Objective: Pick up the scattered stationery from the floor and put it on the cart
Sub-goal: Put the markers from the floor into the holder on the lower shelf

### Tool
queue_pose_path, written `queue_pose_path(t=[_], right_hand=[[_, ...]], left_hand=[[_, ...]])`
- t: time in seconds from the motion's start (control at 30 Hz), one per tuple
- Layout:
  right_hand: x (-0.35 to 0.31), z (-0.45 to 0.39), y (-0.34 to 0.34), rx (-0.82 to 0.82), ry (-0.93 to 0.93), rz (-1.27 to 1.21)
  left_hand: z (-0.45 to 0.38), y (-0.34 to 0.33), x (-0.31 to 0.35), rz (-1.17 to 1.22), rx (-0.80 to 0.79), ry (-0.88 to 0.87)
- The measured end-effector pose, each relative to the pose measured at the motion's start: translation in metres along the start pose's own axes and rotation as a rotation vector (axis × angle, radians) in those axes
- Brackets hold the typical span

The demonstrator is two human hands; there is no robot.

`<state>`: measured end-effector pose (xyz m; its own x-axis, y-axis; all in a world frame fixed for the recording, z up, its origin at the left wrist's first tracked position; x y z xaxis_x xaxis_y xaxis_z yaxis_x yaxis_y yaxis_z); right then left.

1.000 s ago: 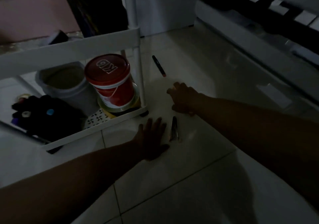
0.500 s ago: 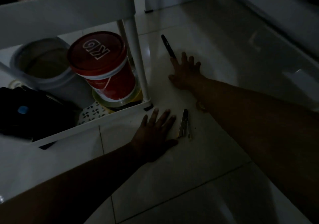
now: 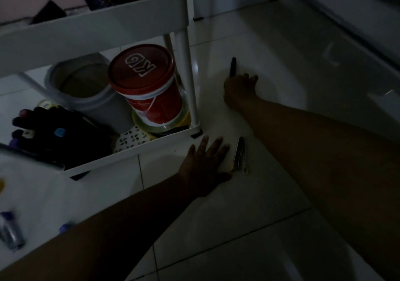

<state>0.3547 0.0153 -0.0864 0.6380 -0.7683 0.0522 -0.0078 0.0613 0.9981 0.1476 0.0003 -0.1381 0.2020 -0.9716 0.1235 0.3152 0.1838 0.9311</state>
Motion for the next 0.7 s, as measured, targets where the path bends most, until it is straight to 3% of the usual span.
queue_pose_path(t=[0.17,0.37,0.5,0.7], right_hand=[[0.009,0.029,0.008,-0.013,0.085,0.049],[0.016,0.056,0.054,0.217,0.277,-0.042],[0.017,0.082,0.075,0.337,0.403,0.041],[0.009,0.13,0.101,0.447,0.499,0.034]], left_hand=[[0.005,0.018,0.002,0.008,-0.071,-0.025],[0.033,0.034,-0.01,-0.133,-0.141,-0.124],[0.055,0.047,-0.016,-0.174,-0.197,-0.124],[0.091,0.075,-0.023,-0.304,-0.138,-0.182]])
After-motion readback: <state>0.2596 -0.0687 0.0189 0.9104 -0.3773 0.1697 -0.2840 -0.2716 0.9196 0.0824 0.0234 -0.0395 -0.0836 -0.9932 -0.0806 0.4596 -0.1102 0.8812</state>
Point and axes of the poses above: each hand's wrist, its own z-axis away from the middle knuckle, its own y-axis out of the back of the hand, x = y × z, the point moved 3 cm from there along -z, towards the middle knuckle, and after that the axes turned 9 degrees about x, right-handed, at the moved point
